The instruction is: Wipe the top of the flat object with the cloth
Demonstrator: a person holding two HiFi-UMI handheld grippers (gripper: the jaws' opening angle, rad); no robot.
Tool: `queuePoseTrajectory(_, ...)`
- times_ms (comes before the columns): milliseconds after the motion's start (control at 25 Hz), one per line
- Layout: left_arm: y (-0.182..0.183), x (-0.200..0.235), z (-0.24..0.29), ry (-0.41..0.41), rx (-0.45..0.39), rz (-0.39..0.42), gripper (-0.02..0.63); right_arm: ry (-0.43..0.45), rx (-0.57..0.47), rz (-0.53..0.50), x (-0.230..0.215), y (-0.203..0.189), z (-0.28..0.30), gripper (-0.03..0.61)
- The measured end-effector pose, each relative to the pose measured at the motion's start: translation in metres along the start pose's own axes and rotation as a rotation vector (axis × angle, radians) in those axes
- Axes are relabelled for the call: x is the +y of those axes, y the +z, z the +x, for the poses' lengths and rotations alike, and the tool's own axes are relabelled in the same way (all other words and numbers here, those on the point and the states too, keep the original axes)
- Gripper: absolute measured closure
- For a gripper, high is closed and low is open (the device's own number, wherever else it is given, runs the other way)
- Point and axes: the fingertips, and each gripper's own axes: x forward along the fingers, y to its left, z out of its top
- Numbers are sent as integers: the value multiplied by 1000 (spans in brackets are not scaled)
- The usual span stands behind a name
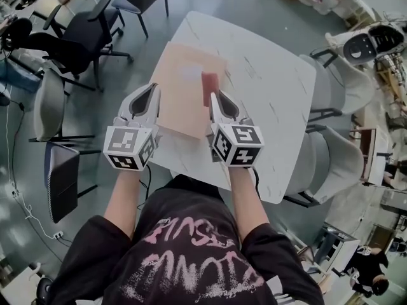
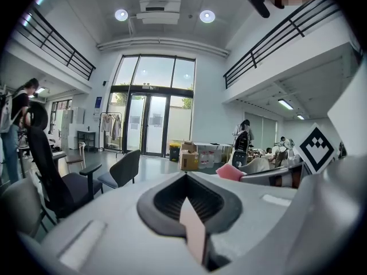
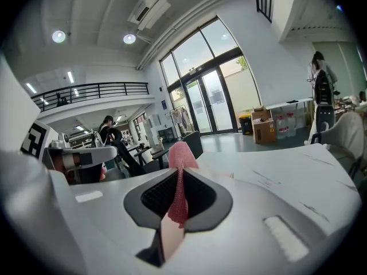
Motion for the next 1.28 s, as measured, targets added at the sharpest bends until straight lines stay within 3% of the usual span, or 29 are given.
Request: queuePoseTrajectory(1280,69,-7,-27,0,-141,72,614,-12,-126,-58,15,61,-40,532)
